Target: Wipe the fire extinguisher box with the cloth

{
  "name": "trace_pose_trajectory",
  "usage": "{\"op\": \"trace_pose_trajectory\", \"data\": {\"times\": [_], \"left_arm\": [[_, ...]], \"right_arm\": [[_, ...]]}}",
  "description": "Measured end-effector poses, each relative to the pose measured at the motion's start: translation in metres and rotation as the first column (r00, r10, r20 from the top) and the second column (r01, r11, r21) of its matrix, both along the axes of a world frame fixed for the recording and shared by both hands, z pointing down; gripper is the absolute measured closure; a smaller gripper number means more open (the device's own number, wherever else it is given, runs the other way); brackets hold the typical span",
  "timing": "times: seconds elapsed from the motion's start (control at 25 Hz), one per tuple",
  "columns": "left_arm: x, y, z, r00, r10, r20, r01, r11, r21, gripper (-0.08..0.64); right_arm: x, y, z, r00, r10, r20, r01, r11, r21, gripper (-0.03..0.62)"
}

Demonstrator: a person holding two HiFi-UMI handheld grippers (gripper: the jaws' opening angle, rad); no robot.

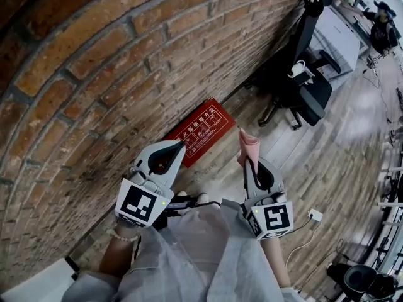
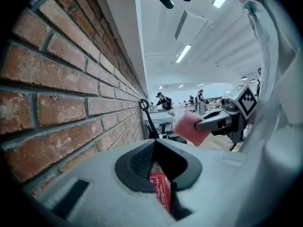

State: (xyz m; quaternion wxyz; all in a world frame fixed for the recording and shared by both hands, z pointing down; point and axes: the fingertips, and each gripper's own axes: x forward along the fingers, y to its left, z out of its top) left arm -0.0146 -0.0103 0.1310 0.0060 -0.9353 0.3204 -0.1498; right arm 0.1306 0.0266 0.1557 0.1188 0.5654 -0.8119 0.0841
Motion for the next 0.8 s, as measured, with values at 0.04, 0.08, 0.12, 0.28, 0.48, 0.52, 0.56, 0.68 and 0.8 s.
{"op": "trace_pose_trajectory", "data": {"times": [0.04, 0.08, 0.12, 0.28, 0.48, 0.52, 0.56, 0.68, 0.8], "left_arm": [[-0.0007, -0.0006, 0.0000, 1.000, -0.003, -0.001, 0.003, 1.000, 0.000, 0.561], [-0.0012, -0.0010, -0.0002, 1.000, -0.007, -0.004, 0.007, 1.000, -0.001, 0.561], [-0.0015, -0.0014, -0.0006, 1.000, -0.012, -0.010, 0.012, 1.000, -0.002, 0.561], [-0.0011, -0.0023, -0.0016, 1.000, -0.023, -0.019, 0.023, 1.000, -0.001, 0.561], [-0.0007, -0.0001, -0.0025, 0.999, -0.028, -0.025, 0.028, 1.000, 0.004, 0.561], [-0.0008, 0.0001, -0.0022, 0.999, -0.029, -0.024, 0.029, 1.000, 0.003, 0.561], [-0.0010, 0.0004, -0.0016, 0.999, -0.030, -0.024, 0.030, 1.000, 0.002, 0.561], [-0.0012, 0.0009, -0.0008, 0.999, -0.032, -0.022, 0.032, 0.999, 0.000, 0.561], [0.0004, 0.0021, -0.0013, 0.999, -0.032, -0.022, 0.032, 0.999, 0.003, 0.561]], "right_arm": [[0.0003, 0.0000, 0.0011, 1.000, 0.003, 0.002, -0.003, 1.000, -0.003, 0.565], [0.0003, 0.0001, 0.0024, 1.000, 0.004, 0.002, -0.004, 1.000, -0.007, 0.565], [0.0000, 0.0001, 0.0034, 1.000, 0.003, 0.004, -0.003, 1.000, -0.010, 0.565], [-0.0016, -0.0039, 0.0019, 1.000, 0.000, 0.015, 0.000, 1.000, 0.001, 0.565], [-0.0041, -0.0061, 0.0006, 1.000, -0.007, 0.024, 0.007, 1.000, 0.006, 0.566], [-0.0047, -0.0066, -0.0002, 1.000, -0.008, 0.025, 0.008, 1.000, 0.009, 0.566], [-0.0056, -0.0070, -0.0012, 1.000, -0.010, 0.025, 0.009, 1.000, 0.012, 0.566], [-0.0076, -0.0063, -0.0016, 1.000, -0.016, 0.022, 0.016, 1.000, 0.012, 0.566], [-0.0080, -0.0050, -0.0013, 0.999, -0.022, 0.023, 0.022, 1.000, 0.010, 0.566]]}}
